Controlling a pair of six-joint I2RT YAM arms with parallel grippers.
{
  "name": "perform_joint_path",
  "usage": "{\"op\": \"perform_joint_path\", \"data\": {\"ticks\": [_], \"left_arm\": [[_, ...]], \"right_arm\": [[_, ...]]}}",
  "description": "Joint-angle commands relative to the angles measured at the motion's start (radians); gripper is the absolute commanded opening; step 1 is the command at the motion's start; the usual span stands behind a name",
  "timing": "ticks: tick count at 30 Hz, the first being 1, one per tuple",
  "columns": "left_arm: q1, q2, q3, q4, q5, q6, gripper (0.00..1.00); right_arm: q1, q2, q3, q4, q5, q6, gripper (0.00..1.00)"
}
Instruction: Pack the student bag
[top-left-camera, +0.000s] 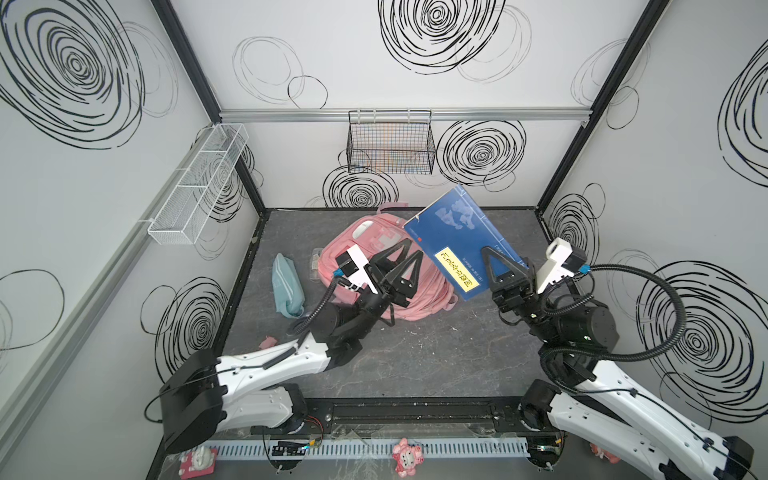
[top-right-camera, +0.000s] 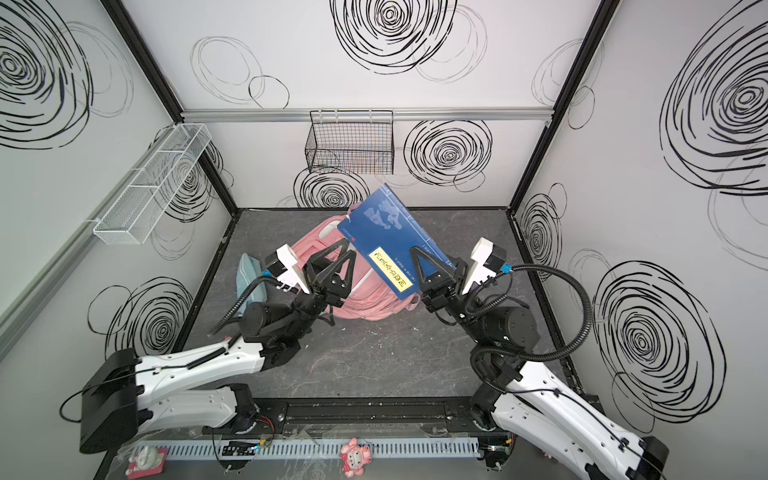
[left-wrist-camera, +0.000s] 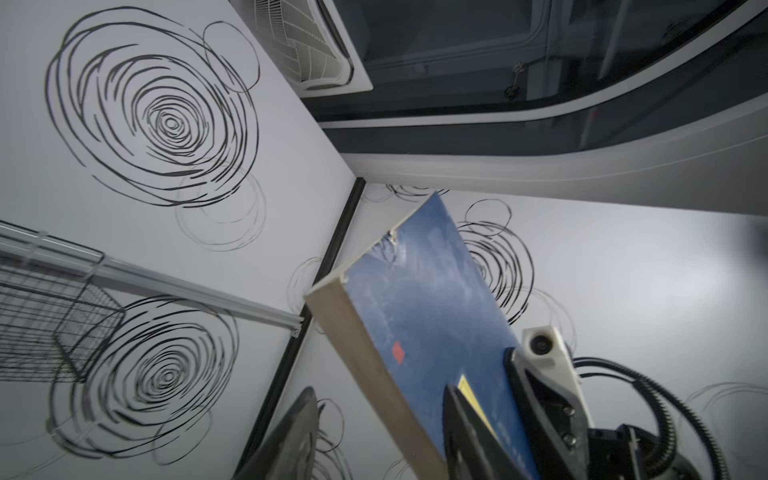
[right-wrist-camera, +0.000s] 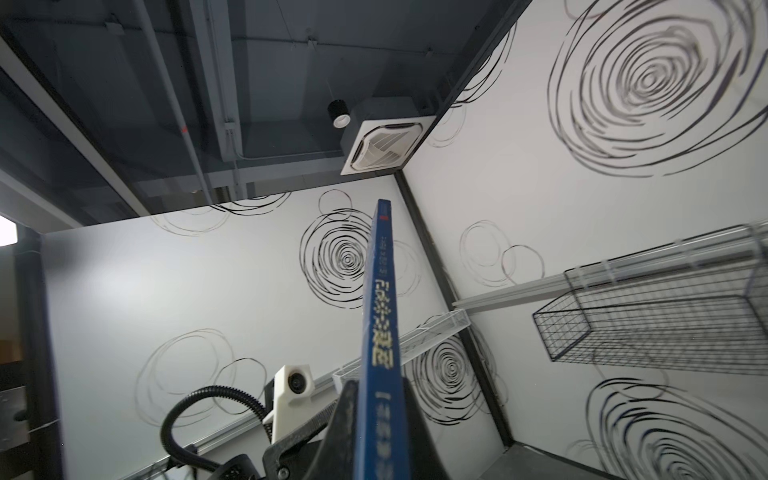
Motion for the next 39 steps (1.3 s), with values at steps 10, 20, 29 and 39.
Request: {"op": "perform_joint_path", "data": {"ticks": [10, 20, 29, 39], "left_arm": [[0.169, 0.322, 0.368, -1.159, 0.172, 0.171, 0.74], [0.130, 0.712, 0.617, -1.367, 0.067, 0.303, 0.76], [0.097, 0.803, 0.667, -1.423, -0.114, 0.383, 0.72], [0.145, 0.759, 0.596, -1.382, -0.133, 0.343, 0.60]], "right_arm": [[-0.052, -0.198, 0.053, -0.525, 0.465, -0.233, 0.00], [-0.051, -0.309, -0.012, -0.515, 0.523, -0.222, 0.00], [-0.051, -0.292, -0.033, -0.478, 0.488, -0.207, 0.00], [-0.051, -0.298, -0.054, -0.472, 0.475, -0.181, 0.00]]}}
